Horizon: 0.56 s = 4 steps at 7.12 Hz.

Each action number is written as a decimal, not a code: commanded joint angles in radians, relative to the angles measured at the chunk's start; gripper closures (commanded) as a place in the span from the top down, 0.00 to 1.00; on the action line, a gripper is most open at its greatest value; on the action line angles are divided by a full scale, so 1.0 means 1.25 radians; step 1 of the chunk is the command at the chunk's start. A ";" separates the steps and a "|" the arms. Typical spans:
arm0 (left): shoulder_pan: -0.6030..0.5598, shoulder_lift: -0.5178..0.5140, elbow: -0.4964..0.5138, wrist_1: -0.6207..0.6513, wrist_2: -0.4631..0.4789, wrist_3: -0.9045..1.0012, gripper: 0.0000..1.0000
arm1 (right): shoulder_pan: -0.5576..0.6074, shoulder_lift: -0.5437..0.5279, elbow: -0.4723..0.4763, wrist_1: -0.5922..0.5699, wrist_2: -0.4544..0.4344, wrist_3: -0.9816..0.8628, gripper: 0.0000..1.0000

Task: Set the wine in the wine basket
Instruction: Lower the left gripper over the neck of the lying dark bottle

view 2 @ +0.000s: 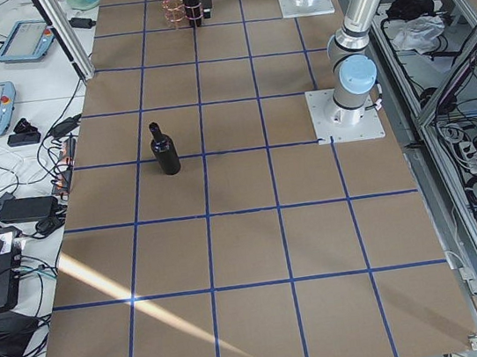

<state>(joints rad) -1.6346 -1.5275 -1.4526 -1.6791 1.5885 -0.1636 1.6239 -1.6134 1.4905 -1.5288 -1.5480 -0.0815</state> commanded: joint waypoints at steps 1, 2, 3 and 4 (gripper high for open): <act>0.002 0.003 0.001 -0.016 -0.021 0.000 1.00 | 0.000 -0.002 0.000 -0.007 0.003 -0.001 1.00; 0.001 0.003 0.000 -0.018 -0.022 0.000 1.00 | 0.000 0.000 0.000 -0.007 -0.003 -0.001 1.00; 0.001 0.003 -0.003 -0.031 -0.019 0.000 1.00 | 0.003 -0.002 0.000 -0.002 -0.004 -0.001 1.00; 0.002 0.006 -0.001 -0.047 -0.015 0.001 1.00 | 0.004 -0.009 -0.001 0.001 -0.006 -0.001 1.00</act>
<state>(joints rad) -1.6331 -1.5225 -1.4541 -1.7172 1.5658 -0.1638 1.6268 -1.6171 1.4908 -1.5319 -1.5525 -0.0828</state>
